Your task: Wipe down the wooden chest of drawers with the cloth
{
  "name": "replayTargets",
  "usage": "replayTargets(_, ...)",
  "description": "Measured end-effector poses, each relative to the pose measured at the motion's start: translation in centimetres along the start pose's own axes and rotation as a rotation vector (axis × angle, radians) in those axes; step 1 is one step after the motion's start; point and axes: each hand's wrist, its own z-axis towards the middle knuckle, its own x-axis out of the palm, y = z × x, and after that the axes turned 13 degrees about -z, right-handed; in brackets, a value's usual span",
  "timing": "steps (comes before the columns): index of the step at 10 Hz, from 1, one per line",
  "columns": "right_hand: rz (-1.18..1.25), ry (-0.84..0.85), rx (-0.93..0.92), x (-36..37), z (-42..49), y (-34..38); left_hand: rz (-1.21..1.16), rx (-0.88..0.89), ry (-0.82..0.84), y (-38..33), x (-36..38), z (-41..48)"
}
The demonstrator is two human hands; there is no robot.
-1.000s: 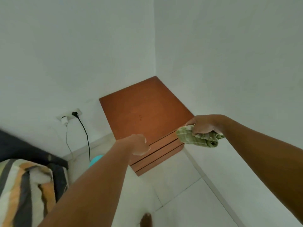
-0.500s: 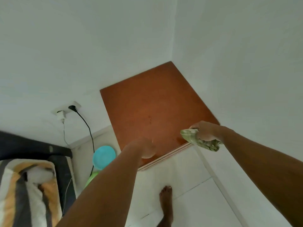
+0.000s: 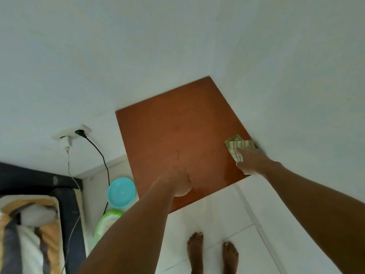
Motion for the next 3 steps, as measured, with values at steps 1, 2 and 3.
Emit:
replayTargets(1,0.069,0.055,-0.074,-2.5,-2.4,0.2,0.011,0.002,-0.051,-1.0,-2.2,-1.2)
replayTargets(2,0.055,-0.014,-0.150,-8.7,-3.7,-0.5,0.019,0.031,-0.107,-3.8,-6.5,-3.4)
replayTargets(3,0.042,-0.178,-0.197,-16.1,-6.0,-1.1,0.023,0.083,-0.223,-7.7,-11.3,-7.2)
